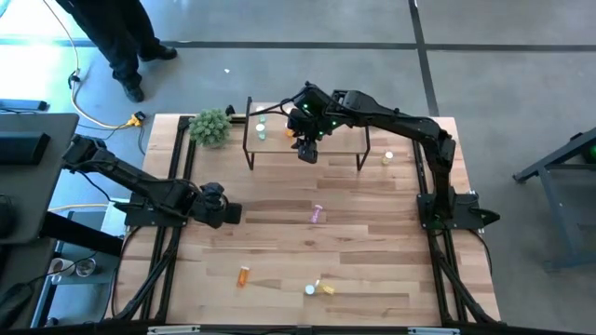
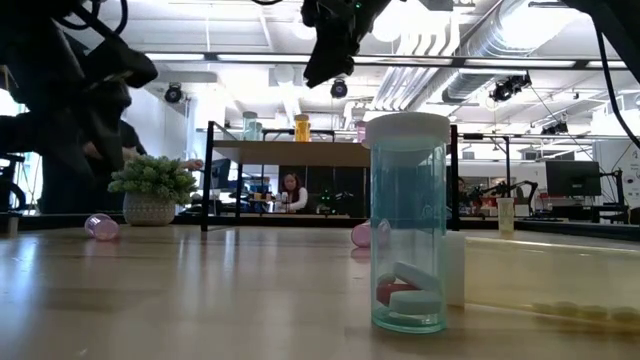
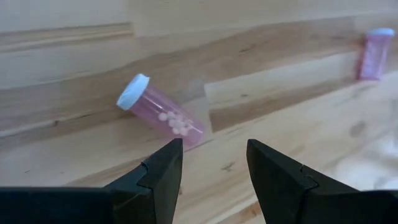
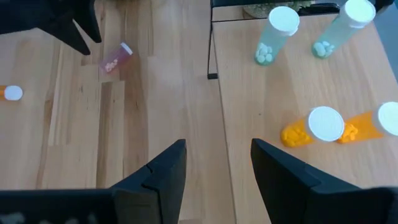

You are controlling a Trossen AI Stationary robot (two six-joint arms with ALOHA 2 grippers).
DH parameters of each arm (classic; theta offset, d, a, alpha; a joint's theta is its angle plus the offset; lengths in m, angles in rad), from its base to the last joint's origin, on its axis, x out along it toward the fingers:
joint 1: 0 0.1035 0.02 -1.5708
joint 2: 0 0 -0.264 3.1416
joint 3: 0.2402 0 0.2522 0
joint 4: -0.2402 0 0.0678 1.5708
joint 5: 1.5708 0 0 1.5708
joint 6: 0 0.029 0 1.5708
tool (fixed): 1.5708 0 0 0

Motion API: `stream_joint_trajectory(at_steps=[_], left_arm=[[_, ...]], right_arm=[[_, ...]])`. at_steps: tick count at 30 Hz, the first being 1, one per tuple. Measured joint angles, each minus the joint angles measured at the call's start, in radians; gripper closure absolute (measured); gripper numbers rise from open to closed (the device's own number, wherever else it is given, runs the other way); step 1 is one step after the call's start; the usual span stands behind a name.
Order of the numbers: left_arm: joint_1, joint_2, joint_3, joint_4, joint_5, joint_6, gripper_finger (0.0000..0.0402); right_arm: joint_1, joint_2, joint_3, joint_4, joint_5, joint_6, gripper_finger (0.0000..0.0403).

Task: Pick and place medicine bottles onto shelf by color
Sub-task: Put the left purple pill bottle on the shelf aligned with the purple pill bottle

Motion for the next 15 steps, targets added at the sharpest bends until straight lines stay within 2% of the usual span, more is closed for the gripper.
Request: stream_joint_trajectory(at_steps=[15], left_arm=[[-0.004, 0.178, 0.000, 0.019, 0.000, -0.162, 0.0232]], right_arm=[[0.001, 0.000, 0.000, 0.000, 0.000, -0.004, 0.0231]])
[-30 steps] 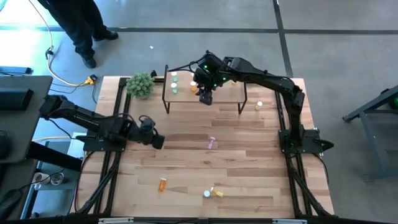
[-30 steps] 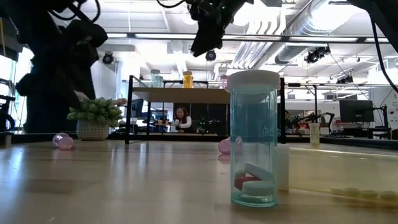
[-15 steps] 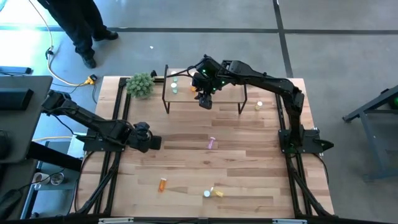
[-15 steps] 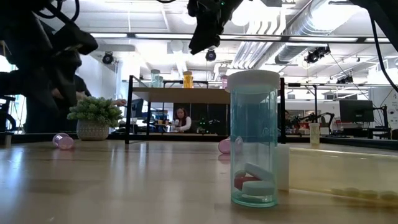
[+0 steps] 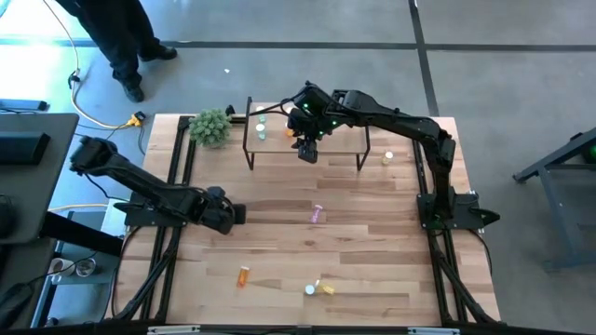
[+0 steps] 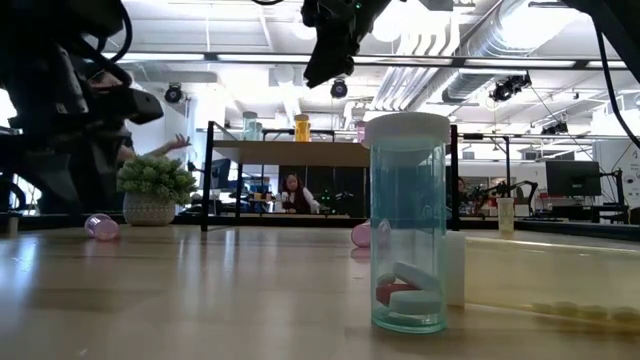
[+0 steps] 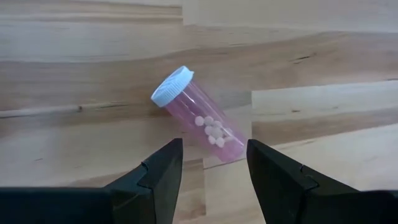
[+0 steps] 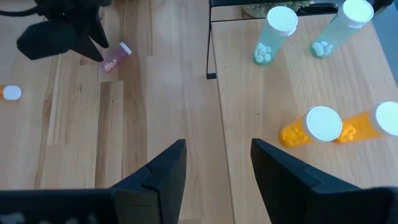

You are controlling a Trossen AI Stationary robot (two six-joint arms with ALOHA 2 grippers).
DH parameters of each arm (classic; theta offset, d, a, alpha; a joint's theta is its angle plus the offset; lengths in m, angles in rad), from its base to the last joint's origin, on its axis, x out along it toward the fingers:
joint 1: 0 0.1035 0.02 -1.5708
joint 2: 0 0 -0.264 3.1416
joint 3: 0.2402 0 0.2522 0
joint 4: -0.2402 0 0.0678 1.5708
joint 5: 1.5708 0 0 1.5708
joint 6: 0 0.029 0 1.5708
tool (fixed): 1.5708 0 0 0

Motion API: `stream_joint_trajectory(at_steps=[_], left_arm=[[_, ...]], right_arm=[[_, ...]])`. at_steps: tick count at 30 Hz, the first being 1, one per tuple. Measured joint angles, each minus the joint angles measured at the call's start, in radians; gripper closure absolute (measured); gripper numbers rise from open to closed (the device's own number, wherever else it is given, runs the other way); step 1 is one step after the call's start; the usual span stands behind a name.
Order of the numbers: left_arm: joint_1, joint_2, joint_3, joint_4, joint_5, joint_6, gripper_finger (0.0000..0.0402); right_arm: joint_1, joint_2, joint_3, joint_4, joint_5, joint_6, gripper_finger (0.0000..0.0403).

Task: Pick and place medicine bottles onto shelf by color
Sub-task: Put the left purple pill bottle on the shelf aligned with the purple pill bottle

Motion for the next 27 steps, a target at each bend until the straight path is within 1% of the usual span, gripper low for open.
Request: stream_joint_trajectory(at_steps=[9, 16, 27], left_arm=[[0.001, 0.071, 0.000, 0.015, -0.014, -0.053, 0.0232], [0.002, 0.109, 0.000, 0.010, -0.006, -0.081, 0.0232], [0.001, 0.162, 0.003, 0.008, 0.013, -0.066, 0.0232]], right_arm=[[0.000, 0.000, 0.000, 0.000, 0.000, 0.000, 0.0231], [0.003, 0.000, 0.000, 0.000, 0.000, 0.000, 0.0231], [0.003, 0.000, 0.000, 0.000, 0.000, 0.000, 0.0231]])
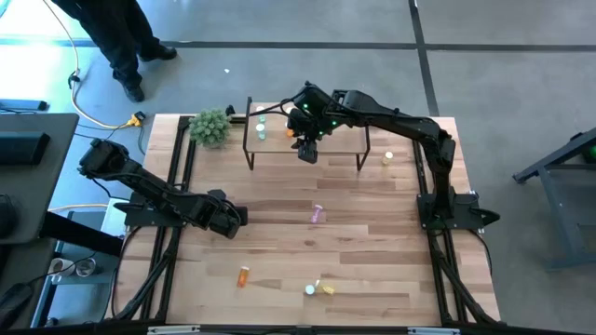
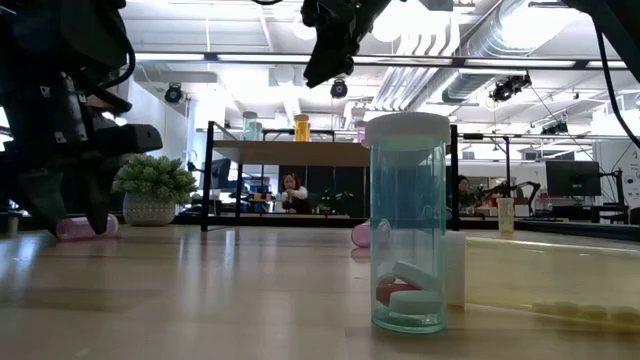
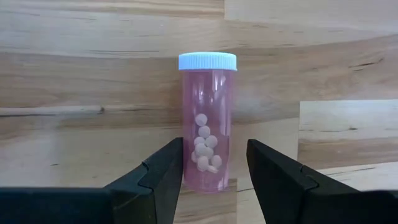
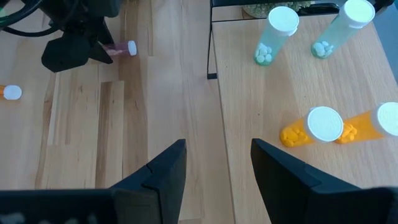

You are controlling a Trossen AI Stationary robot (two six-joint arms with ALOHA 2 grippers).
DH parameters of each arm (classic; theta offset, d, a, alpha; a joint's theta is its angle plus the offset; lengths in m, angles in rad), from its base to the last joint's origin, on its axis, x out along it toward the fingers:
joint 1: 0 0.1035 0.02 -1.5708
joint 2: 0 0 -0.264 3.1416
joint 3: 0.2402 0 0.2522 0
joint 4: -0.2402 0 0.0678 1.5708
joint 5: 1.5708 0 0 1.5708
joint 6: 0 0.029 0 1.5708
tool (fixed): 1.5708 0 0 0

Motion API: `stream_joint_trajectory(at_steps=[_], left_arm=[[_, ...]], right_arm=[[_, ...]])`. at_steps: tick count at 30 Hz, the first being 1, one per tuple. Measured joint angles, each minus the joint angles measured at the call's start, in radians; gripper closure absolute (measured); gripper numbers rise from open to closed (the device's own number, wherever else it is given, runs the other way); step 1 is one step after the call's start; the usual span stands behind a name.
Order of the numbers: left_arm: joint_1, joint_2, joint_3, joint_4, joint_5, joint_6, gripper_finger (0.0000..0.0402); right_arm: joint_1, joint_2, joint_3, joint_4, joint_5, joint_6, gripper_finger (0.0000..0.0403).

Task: Pick and place medicine bottles onto shelf by color
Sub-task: Put the left purple pill bottle on the shelf aligned with the purple pill bottle

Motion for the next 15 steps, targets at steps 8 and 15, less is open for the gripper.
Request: stream_joint_trajectory(at_steps=[8, 15], left_arm=[[0.000, 0.001, -0.001, -0.001, 0.006, 0.040, 0.0243], [0.000, 0.002, -0.002, -0.007, 0.011, 0.073, 0.0296]], right_arm=[[0.000, 0.000, 0.000, 0.000, 0.000, 0.005, 0.0231], [0.000, 0.000, 0.000, 0.000, 0.000, 0.002, 0.0231]])
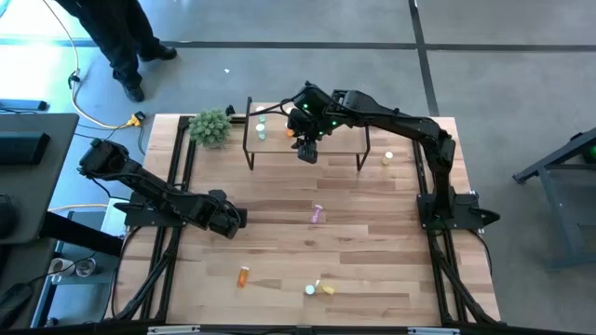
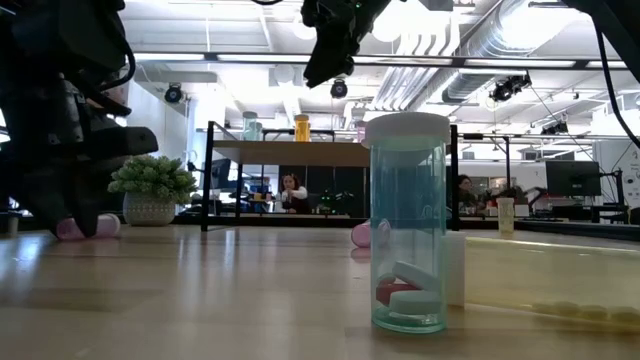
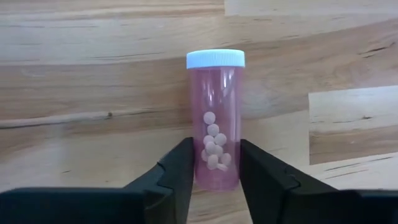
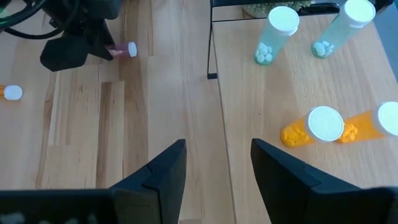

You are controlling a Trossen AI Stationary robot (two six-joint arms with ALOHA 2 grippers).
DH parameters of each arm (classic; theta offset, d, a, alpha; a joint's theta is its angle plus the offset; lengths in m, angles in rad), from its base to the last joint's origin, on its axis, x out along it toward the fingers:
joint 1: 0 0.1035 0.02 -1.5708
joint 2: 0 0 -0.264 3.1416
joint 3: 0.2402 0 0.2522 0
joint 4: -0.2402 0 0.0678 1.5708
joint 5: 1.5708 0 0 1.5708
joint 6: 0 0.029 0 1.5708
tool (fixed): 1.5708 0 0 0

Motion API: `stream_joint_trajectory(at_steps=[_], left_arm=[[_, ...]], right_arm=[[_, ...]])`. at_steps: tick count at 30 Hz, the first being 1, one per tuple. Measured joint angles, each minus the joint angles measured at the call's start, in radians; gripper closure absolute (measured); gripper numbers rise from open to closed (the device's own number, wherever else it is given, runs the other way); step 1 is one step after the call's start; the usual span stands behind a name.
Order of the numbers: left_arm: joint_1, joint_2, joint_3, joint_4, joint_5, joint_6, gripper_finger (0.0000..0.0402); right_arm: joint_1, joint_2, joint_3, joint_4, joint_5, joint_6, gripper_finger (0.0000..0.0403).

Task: Pick and place medicine bottles onto shelf by color
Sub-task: Put the left purple pill bottle on the shelf aligned with the purple pill bottle

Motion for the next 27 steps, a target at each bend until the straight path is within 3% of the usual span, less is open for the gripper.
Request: stream_joint_trajectory(at_steps=[5, 11, 21, 27], left_arm=[[0.000, 0.000, 0.000, 0.002, 0.002, 0.027, 0.0313], [0.000, -0.019, 0.006, 0.013, -0.016, 0.092, 0.0296], [0.001, -0.058, 0.087, 0.036, -0.205, 0.315, 0.0305], [0.017, -0.059, 0.117, 0.148, -0.237, 0.490, 0.0301]], right_arm=[[0.000, 0.000, 0.000, 0.000, 0.000, -0.013, 0.0231], [0.000, 0.000, 0.000, -0.041, 0.000, -0.032, 0.0231], [0.000, 0.000, 0.000, -0.182, -0.002, -0.087, 0.0231], [0.003, 0.000, 0.000, -0.233, -0.133, -0.089, 0.0231]])
